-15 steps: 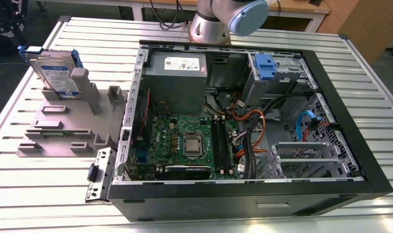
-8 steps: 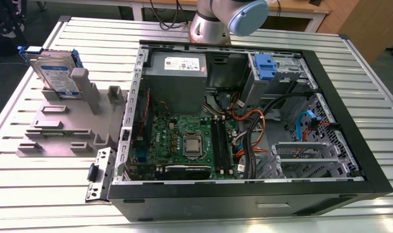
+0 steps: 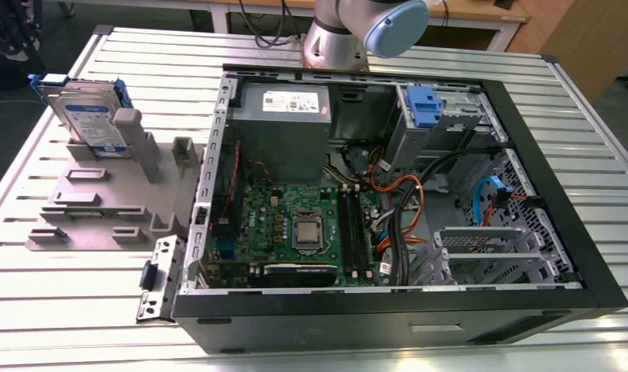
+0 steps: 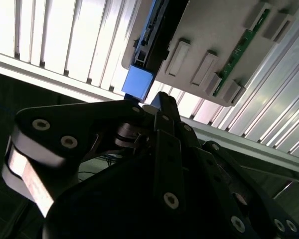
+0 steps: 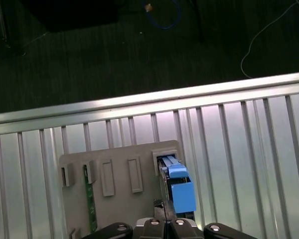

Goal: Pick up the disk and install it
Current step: 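Pick up the disk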

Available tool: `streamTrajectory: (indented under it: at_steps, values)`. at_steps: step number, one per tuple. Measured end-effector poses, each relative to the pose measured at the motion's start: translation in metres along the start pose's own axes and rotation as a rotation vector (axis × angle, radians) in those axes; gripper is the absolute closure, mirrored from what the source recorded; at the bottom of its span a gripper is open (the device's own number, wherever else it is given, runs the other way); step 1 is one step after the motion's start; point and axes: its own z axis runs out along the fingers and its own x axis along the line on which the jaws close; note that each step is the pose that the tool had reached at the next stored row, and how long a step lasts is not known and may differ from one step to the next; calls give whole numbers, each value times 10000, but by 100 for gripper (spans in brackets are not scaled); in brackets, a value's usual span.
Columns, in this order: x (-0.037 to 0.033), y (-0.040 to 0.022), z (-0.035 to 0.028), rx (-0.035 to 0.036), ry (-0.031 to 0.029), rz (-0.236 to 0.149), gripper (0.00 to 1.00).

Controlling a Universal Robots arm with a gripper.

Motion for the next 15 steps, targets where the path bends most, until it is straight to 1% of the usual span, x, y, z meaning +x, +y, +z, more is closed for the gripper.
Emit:
streamTrajectory:
  at_steps: [2,6,15]
  values:
    - [-12,2,2,-2,-22,-40,89]
    - [-24,4,3,-4,-19,-204,89]
    - [-25,4,2,-4,-17,-215,89]
